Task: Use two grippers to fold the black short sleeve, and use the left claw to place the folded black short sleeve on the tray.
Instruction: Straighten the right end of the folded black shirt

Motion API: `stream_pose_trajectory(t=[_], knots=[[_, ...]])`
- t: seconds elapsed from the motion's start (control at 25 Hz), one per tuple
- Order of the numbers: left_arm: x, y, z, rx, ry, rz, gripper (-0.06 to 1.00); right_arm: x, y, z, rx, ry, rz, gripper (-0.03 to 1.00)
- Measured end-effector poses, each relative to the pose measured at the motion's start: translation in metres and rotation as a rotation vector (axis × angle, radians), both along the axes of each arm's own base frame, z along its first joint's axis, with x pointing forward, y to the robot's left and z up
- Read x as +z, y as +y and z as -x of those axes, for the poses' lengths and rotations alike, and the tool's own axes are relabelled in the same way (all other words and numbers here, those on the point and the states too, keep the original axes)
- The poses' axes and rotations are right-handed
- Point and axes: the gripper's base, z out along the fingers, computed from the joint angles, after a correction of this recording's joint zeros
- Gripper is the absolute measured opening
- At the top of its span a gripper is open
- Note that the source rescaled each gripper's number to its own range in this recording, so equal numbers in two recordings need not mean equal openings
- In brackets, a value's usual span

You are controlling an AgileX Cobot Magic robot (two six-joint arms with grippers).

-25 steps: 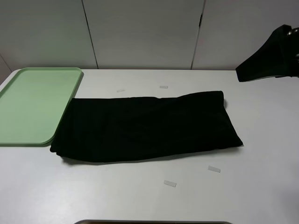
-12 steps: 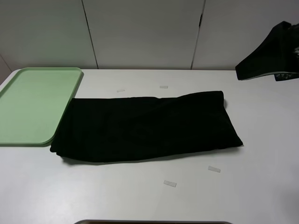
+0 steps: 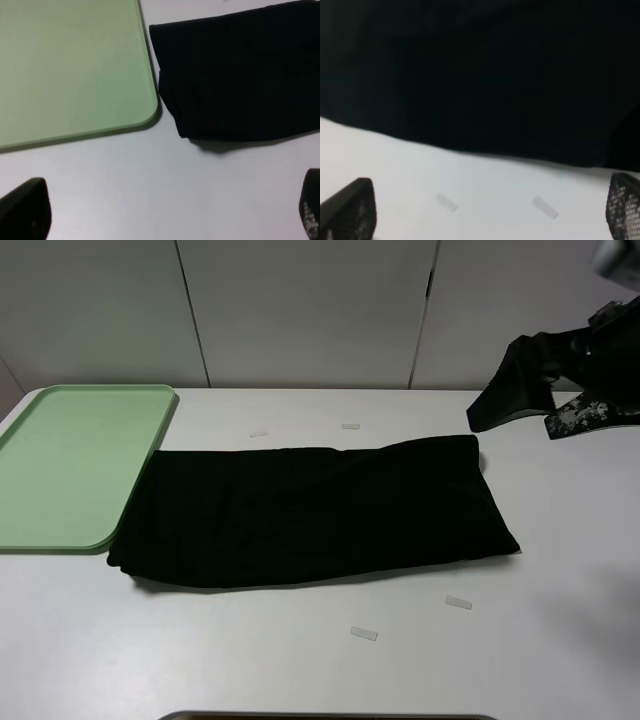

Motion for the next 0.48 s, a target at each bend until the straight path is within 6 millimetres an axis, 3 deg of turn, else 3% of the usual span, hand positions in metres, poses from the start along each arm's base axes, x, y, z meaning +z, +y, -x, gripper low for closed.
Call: stream_pose_trajectory(t=[0.28, 0.48], knots=[[0.0, 0.0, 0.0, 0.0, 0.0, 0.0, 1.0, -0.037, 0.0, -0.033, -0.025, 0.046, 0.067, 1.0], [0.0, 0.0, 0.0, 0.0, 0.0, 0.0, 1.0, -0.061, -0.016, -0.058, -0.089, 0.027, 0.132, 1.0]])
